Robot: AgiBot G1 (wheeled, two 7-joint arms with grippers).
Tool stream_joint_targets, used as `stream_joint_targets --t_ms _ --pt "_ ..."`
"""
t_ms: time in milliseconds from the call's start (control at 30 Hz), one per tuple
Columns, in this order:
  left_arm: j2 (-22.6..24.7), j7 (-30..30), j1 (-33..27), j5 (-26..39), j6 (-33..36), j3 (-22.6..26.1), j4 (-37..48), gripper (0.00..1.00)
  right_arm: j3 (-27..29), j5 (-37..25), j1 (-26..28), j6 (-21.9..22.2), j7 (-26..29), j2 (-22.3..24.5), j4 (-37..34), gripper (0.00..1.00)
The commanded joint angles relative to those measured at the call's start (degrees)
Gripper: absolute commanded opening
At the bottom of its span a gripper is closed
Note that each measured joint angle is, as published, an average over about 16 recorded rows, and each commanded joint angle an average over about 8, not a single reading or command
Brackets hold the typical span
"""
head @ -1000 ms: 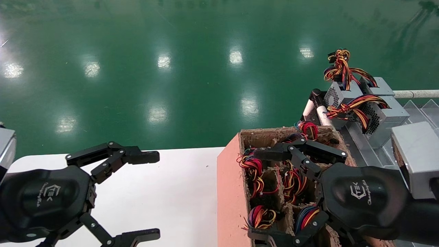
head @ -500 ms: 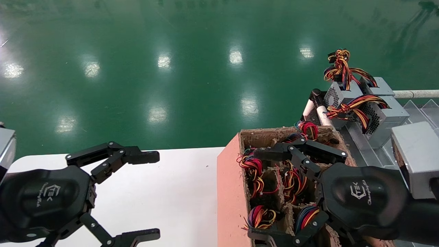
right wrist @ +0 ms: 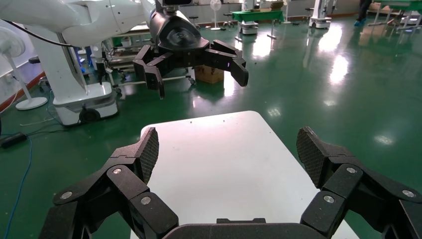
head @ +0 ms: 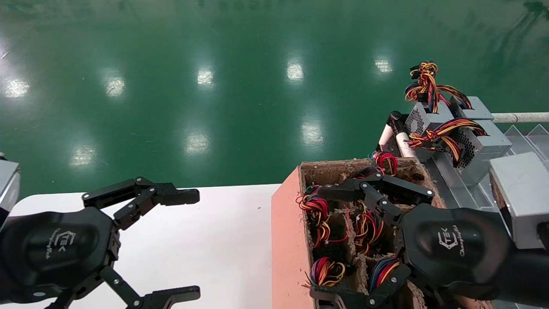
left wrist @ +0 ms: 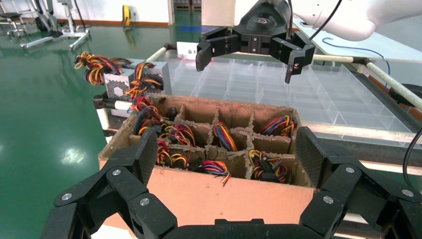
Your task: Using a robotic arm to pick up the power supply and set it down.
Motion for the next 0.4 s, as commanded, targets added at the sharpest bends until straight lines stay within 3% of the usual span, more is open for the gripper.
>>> stream_joint_targets --t_ms 33,400 --pt "0.00 0.00 0.00 0.00 0.00 0.00 0.00 1.00 0.00 0.00 0.00 0.00 0.00 0.00 0.00 1.00" --pt "0.00 0.00 0.00 0.00 0.00 0.00 0.00 1.00 0.00 0.00 0.00 0.00 0.00 0.00 0.00 1.00"
